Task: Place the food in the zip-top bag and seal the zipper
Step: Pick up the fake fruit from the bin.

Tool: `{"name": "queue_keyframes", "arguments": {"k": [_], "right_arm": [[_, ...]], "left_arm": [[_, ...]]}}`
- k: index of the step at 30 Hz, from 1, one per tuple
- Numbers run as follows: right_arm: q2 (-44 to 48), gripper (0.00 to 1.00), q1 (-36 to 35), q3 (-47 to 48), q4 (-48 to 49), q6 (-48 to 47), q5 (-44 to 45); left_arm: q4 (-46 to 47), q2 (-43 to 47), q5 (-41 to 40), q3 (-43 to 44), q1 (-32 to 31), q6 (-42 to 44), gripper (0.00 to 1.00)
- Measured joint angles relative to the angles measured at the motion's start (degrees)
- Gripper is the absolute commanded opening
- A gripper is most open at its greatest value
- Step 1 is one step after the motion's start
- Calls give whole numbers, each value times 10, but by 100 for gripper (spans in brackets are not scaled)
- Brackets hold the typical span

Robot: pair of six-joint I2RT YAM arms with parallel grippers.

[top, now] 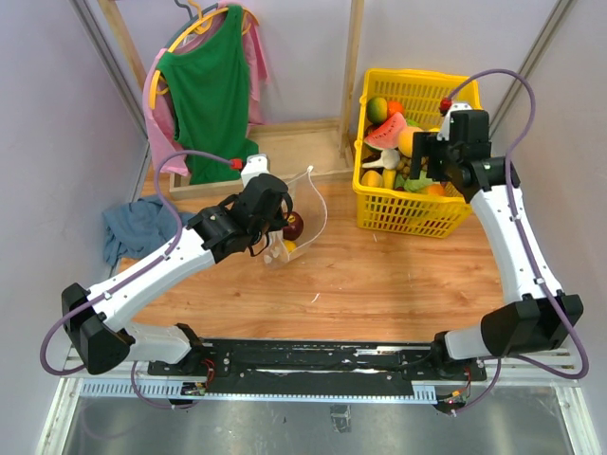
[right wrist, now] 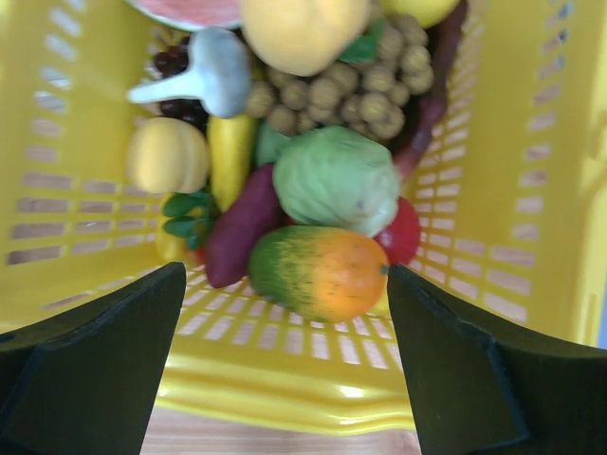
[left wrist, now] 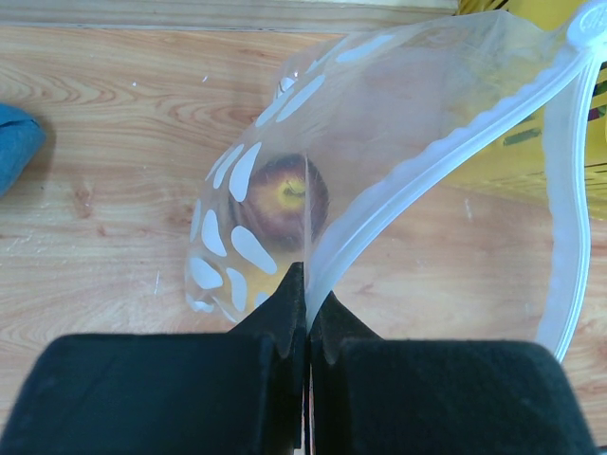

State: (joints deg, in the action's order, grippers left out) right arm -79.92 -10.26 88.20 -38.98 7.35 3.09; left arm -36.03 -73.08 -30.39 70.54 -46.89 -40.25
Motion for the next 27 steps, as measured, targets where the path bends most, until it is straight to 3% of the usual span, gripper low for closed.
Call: {"name": "queue_keyframes", "arguments": {"k": [8,18,23,27], "right_arm": [[-31,96,82,-26,-5,21,-10],[-98,96,105,-56,-8,38,-81],[-110,89,105,-63,1,43,-122],[-111,75,107,-63,4,46,-145]], "left_arm": [[0,0,1,0,0,0,0],[3,-6,6,0,0,0,0],[3,-6,6,0,0,0,0],[3,-6,7,0,0,0,0]]}}
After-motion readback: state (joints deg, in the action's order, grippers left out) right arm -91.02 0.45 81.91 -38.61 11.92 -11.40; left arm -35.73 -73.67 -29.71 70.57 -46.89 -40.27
